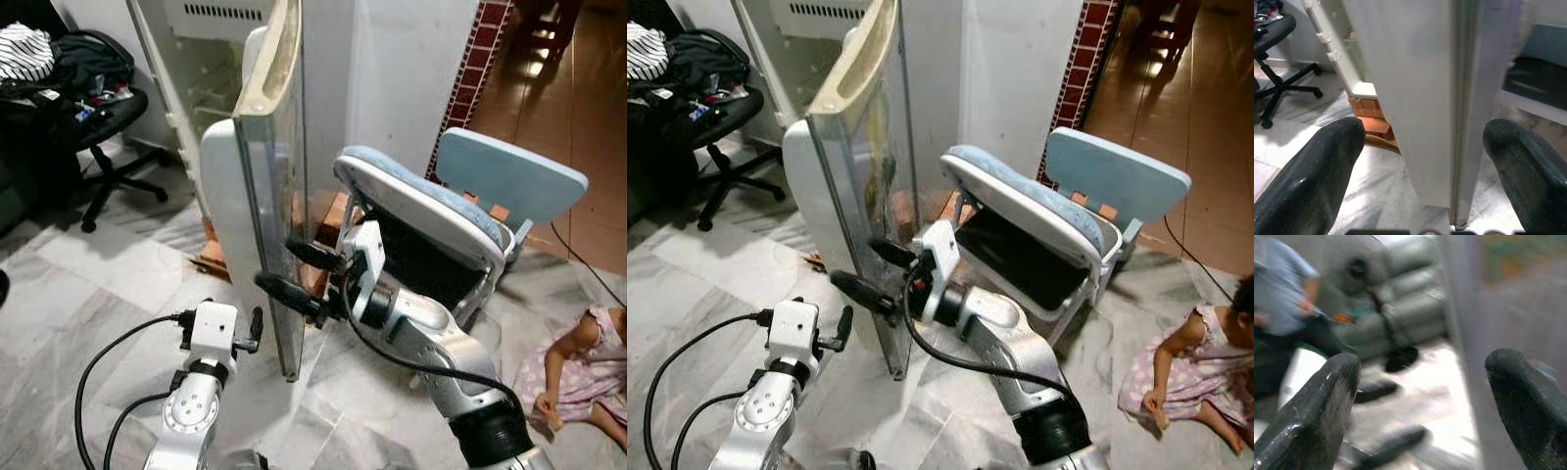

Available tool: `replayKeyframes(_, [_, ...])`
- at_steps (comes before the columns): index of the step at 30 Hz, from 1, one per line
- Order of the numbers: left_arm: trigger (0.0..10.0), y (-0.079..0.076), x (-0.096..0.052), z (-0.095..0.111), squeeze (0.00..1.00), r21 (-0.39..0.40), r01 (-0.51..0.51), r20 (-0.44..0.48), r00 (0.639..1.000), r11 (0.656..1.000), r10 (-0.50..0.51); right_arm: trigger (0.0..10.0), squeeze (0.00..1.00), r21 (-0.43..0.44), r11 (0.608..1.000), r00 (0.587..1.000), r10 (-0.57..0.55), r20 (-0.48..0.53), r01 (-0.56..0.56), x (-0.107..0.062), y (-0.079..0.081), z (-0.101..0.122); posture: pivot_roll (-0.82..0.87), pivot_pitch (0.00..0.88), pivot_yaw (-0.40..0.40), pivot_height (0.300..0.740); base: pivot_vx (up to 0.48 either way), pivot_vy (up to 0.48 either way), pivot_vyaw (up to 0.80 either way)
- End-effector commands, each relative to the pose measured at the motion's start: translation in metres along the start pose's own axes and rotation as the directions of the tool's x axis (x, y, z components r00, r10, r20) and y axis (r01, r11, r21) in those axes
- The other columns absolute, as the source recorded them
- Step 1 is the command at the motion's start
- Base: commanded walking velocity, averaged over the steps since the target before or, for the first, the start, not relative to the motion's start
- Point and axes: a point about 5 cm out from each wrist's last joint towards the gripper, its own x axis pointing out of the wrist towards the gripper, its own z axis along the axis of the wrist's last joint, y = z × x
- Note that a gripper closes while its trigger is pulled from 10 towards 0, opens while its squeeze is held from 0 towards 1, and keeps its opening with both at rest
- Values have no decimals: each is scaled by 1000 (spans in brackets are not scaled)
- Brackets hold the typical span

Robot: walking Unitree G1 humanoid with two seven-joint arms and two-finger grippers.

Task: Restocking fridge

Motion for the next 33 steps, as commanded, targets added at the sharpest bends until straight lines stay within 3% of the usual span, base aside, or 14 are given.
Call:
replayKeyframes(1, [10000, -1, 1, -3, 0, 22, 21, -14, 1000, 1000, -20, 10000, 0, -53, 995, 996, -86, 1, 86, -2, -8, 2, -34, 24, 54, 740, 0, 0, 0])
replayKeyframes(5, [10000, 1, 6, 0, 0, 45, 28, 1, 1000, 999, -29, 10000, 0, -77, 972, 975, -221, 16, 222, -8, -20, 1, -33, 26, 48, 740, 0, 0, 0])
replayKeyframes(7, [10000, 7, 21, 6, 0, 59, 41, 16, 999, 997, -42, 10000, 0, -103, 946, 952, -302, 51, 306, -13, -26, 1, -37, 24, 45, 740, 0, 0, 0])
replayKeyframes(8, [10000, 7, 21, 6, 0, 59, 41, 16, 999, 997, -42, 10000, 0, -103, 946, 952, -302, 51, 306, -13, -26, 1, -37, 24, 45, 740, 0, 0, 0])
replayKeyframes(12, [10000, 14, 44, 14, 0, 76, 33, 22, 999, 997, -34, 10000, 0, -127, 931, 940, -337, 61, 342, -14, -28, -1, -43, 21, 46, 740, 0, 0, 0])
replayKeyframes(13, [10000, 16, 58, 21, 0, 96, 24, 31, 999, 995, -27, 10000, 0, -140, 924, 934, -350, 69, 356, -14, -28, -1, -50, 19, 47, 740, 0, 0, 0])
replayKeyframes(16, [10000, 19, 68, 29, 0, 108, 17, 44, 999, 994, -22, 10000, 0, -149, 918, 929, -361, 77, 368, -14, -29, -1, -61, 16, 51, 740, 0, 0, 0])
replayKeyframes(21, [10000, 40, 89, 51, 0, 134, -79, 80, 994, 988, 69, 10000, 0, -157, 908, 921, -379, 95, 390, -16, -29, 0, -82, 13, 58, 740, 0, 0, 0])
replayKeyframes(25, [10000, 67, 91, 58, 0, 126, -185, 114, 979, 975, 171, 10000, 0, -164, 900, 915, -393, 92, 404, -21, -30, -3, -84, 16, 61, 740, 0, 0, 0])
replayKeyframes(28, [10000, 87, 79, 45, 0, 121, -268, 119, 960, 956, 255, 10000, 0, -161, 900, 914, -397, 83, 406, -22, -30, -7, -77, 19, 60, 740, 0, 0, 0])
replayKeyframes(29, [10000, 87, 79, 45, 0, 121, -268, 119, 960, 956, 255, 10000, 0, -161, 900, 914, -397, 83, 406, -22, -30, -7, -77, 19, 60, 740, 0, 0, 0])
replayKeyframes(30, [10000, 93, 66, 32, 0, 104, -306, 113, 949, 946, 295, 10000, 0, -157, 902, 915, -396, 75, 403, -21, -29, -9, -68, 23, 56, 740, 0, 0, 0])
replayKeyframes(33, [10000, 93, 54, 21, 0, 85, -329, 111, 941, 941, 319, 10000, 0, -158, 903, 917, -393, 69, 399, -21, -29, -10, -63, 25, 53, 740, 0, 0, 0])
